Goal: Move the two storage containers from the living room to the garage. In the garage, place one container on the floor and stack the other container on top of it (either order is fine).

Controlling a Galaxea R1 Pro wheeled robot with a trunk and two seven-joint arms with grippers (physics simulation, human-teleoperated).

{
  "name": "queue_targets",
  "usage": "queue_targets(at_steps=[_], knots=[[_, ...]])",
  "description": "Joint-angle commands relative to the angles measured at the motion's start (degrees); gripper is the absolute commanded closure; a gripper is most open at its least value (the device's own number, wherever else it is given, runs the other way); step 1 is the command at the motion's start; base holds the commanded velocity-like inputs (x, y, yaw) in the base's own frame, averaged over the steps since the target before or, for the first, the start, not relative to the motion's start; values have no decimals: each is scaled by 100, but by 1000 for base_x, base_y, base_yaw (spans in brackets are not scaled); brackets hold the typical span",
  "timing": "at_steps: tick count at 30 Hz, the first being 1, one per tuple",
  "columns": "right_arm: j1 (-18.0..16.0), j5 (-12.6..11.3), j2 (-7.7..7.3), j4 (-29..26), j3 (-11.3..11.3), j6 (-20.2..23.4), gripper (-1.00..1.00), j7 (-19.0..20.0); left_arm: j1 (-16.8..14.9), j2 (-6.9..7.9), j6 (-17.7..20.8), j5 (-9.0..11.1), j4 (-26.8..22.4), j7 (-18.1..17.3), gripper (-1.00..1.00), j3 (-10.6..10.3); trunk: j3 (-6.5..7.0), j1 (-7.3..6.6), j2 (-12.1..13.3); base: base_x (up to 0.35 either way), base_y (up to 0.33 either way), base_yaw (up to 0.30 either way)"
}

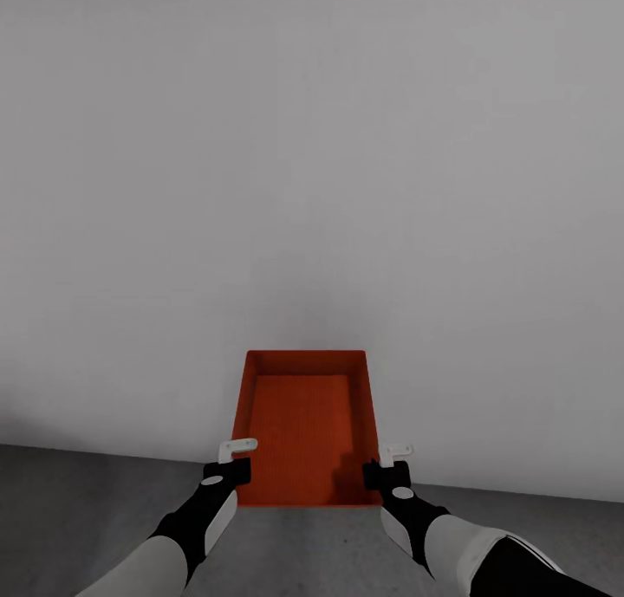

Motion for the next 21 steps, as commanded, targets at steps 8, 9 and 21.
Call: queue_targets(at_steps=[8, 9, 21], knots=[[-4, -30, -34, -7, 35, -9, 100, -8, -4, 37, 36, 59, -9, 71, 100, -6, -9, 1, -7, 0, 0, 0], [-4, -27, -34, -7, 33, -8, 100, -8, -4, 37, 36, 59, -9, 71, 100, -7, -9, 1, -7, 0, 0, 0], [-4, 72, -2, -7, -182, -23, 100, -27, -4, 99, 36, 59, -9, 75, 100, 120, -9, 1, -7, 0, 0, 0]])
